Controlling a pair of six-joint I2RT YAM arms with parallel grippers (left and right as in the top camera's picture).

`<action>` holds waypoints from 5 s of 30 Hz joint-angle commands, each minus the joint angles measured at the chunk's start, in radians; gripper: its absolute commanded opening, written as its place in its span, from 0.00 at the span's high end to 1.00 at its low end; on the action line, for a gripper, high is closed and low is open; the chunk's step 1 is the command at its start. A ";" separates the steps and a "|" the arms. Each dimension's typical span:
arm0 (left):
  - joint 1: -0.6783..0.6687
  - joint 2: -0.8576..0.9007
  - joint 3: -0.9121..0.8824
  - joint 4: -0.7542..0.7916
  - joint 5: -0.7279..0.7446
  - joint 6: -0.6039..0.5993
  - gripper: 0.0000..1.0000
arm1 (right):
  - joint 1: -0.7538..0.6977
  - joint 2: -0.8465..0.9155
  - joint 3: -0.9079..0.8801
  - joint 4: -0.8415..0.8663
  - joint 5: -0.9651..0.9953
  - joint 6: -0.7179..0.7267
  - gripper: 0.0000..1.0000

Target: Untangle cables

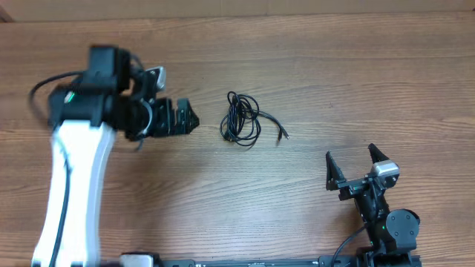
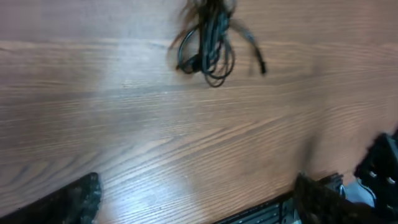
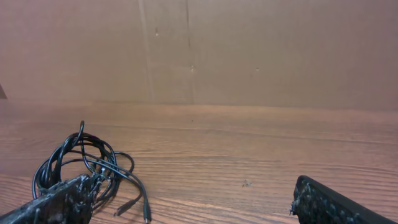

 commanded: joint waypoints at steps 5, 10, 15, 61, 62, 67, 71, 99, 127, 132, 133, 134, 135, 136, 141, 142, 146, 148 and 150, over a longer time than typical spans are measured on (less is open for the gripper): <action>-0.024 0.301 0.013 0.039 0.057 0.024 0.96 | -0.003 -0.010 -0.010 0.005 0.008 -0.001 0.00; -0.060 0.444 0.013 0.058 0.057 0.024 0.96 | -0.003 -0.010 -0.010 0.005 0.008 -0.001 0.00; -0.088 0.509 0.013 0.056 0.057 0.024 0.96 | -0.003 -0.010 -0.010 0.005 0.007 -0.001 0.00; -0.202 0.469 0.111 0.163 0.003 -0.003 0.58 | -0.002 1.235 1.313 -0.600 -0.471 0.127 0.00; -0.207 0.469 0.107 0.164 -0.008 -0.014 0.58 | -0.002 1.249 1.313 -0.597 -0.498 0.127 0.00; -0.246 0.469 0.043 0.196 -0.114 -0.130 0.68 | 0.001 1.322 1.313 -0.531 -0.639 0.150 0.15; -0.278 0.469 -0.043 0.302 -0.119 -0.194 0.68 | 0.014 1.338 1.312 -0.540 -0.647 0.150 0.20; -0.296 0.470 -0.214 0.617 -0.197 -0.208 0.90 | 0.060 1.636 1.310 -0.739 -0.649 0.176 0.26; -0.192 0.469 -0.214 0.516 0.236 0.156 0.94 | 0.282 1.837 1.310 -0.528 -0.610 0.287 0.65; -0.192 0.470 -0.214 0.493 0.236 0.156 0.93 | 0.323 1.856 1.310 -0.380 -0.433 0.387 0.62; -0.192 0.470 -0.214 0.487 0.236 0.156 0.93 | 0.327 1.856 1.310 -0.359 -0.397 0.390 0.62; -0.192 0.470 -0.214 0.483 0.237 0.159 0.93 | 0.329 1.856 1.310 -0.348 -0.384 0.390 0.62; -0.193 0.470 -0.214 0.480 0.237 0.159 0.93 | 0.332 1.856 1.310 -0.335 -0.369 0.390 0.62; -0.194 0.470 -0.214 0.479 0.237 0.159 0.93 | 0.332 1.857 1.310 -0.323 -0.353 0.390 0.62; -0.198 0.470 -0.214 0.477 0.237 0.159 0.94 | 0.333 1.867 1.310 -0.319 -0.316 0.389 0.62; -0.198 0.470 -0.214 0.478 0.237 0.159 0.94 | 0.333 1.872 1.310 -0.323 -0.315 0.390 0.63; -0.198 0.470 -0.214 0.481 0.237 0.159 0.93 | 0.336 1.899 1.310 -0.327 -0.319 0.410 0.63; -0.199 0.470 -0.214 0.481 0.237 0.159 0.92 | 0.343 1.914 1.310 -0.321 -0.341 0.412 0.63; -0.202 0.470 -0.214 0.483 0.237 0.159 0.91 | 0.353 1.926 1.310 -0.317 -0.357 0.412 0.63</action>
